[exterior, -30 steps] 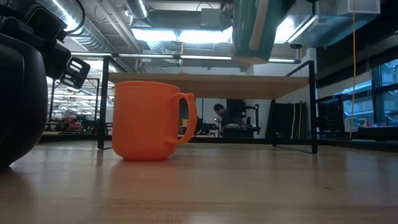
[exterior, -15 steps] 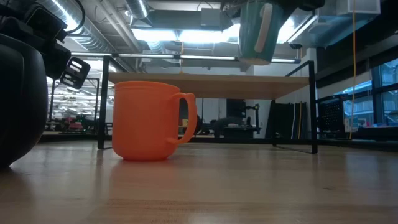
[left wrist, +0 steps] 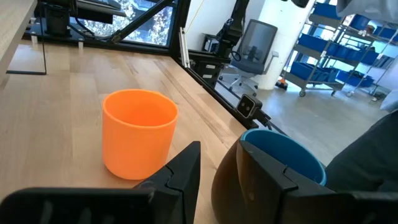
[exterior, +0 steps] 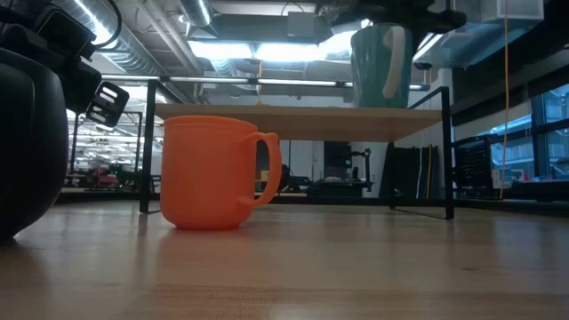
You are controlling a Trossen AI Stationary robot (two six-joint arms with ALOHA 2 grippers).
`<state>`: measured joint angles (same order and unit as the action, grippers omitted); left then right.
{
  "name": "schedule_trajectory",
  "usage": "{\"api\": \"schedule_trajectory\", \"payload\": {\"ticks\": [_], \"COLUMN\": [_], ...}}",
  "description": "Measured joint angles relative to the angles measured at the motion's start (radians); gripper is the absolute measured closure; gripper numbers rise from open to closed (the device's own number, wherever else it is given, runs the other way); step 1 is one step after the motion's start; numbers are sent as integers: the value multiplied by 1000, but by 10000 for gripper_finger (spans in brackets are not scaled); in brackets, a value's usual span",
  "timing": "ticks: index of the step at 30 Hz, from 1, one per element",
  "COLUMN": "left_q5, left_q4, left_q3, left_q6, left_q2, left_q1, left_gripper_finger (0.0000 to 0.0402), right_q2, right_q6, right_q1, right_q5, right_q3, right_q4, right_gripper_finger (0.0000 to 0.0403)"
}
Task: Stack small to large cups/mugs on shelf
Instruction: Put the white mug on the shelf
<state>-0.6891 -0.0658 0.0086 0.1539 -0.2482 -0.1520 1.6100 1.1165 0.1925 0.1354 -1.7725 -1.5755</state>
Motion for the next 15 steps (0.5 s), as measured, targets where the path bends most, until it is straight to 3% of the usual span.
{"api": "schedule_trajectory", "payload": {"ticks": [15], "left_q5": [0], "left_q4": [0], "left_q3": [0], "left_q6": [0], "left_q2": [0], "left_q1": [0], "left_gripper_finger": [302], "right_q2": [-3], "right_q6": [-8], "right_q1": [-15], "right_q5": [71], "right_q3": [-16], "right_q4": [5], "right_gripper_finger": [368]}}
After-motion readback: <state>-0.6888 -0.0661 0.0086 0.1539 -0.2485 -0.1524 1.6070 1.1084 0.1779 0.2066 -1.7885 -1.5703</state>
